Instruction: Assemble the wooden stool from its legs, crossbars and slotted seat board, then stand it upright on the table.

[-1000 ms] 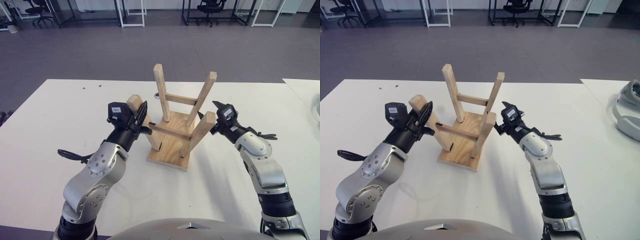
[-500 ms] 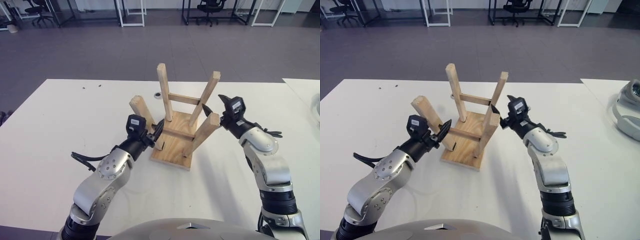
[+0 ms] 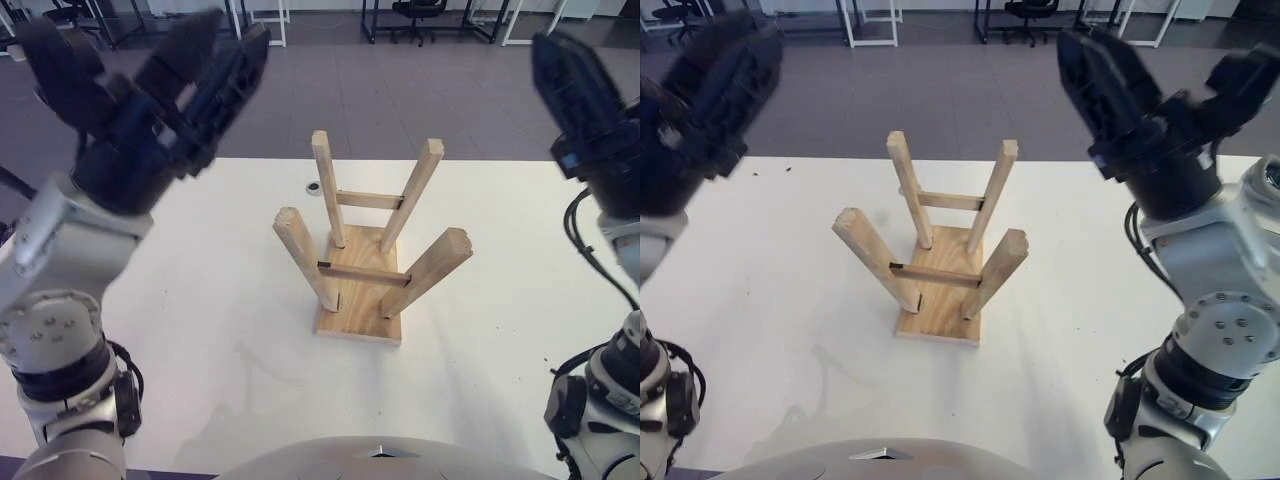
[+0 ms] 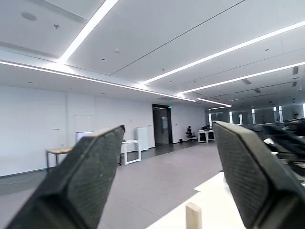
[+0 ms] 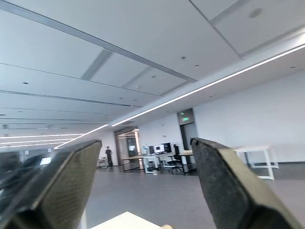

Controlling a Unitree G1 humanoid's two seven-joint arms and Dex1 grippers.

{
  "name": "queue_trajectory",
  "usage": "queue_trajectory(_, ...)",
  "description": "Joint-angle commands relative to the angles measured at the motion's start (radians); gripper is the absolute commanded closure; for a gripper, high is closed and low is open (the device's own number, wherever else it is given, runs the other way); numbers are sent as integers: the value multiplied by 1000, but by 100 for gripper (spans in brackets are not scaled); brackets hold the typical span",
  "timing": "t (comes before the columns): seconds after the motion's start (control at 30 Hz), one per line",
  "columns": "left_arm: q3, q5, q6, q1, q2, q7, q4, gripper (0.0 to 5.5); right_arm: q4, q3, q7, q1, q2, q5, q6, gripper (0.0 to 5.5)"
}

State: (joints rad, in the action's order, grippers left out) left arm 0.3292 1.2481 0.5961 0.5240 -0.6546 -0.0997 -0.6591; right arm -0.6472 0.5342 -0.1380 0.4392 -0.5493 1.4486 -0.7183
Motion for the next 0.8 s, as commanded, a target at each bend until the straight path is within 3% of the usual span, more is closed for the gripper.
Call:
queue_trajectory(0.03, -240, -164, 53, -264, 57, -44, 4, 211, -86, -201, 27, -285, 2, -87, -93, 201)
queue_trajectory(0.13, -582, -405, 67, -478, 98, -78, 79, 211, -19, -368, 88, -417, -20, -319, -133, 201)
queue_trajectory(0.17, -618, -433, 66, -497, 119, -73, 82, 211, -13, -376, 92, -407, -20, -335, -123, 201)
queue_trajectory(0.3, -517, -400, 54, -436, 171, -73, 68, 211, -45, -346, 80, -340, -18, -269, -72, 201)
queue_trajectory(0.43, -301, -174, 49, -302, 202, -35, 25, 211, -28, -256, 108, -246, -19, -98, -9, 201)
queue_trajectory(0.6, -108, 57, 78, -184, 62, -73, -8, 211, -6, -188, 94, -140, -52, 12, 53, 201)
queue_trajectory(0.7, -106, 43, 96, 46, 2, -104, 140, 211, 17, -206, 90, -40, -69, 15, 70, 201)
queue_trajectory(0.8, -197, -33, 134, 231, 28, -118, 273, 211, 33, -207, 106, 65, -77, 73, 91, 201)
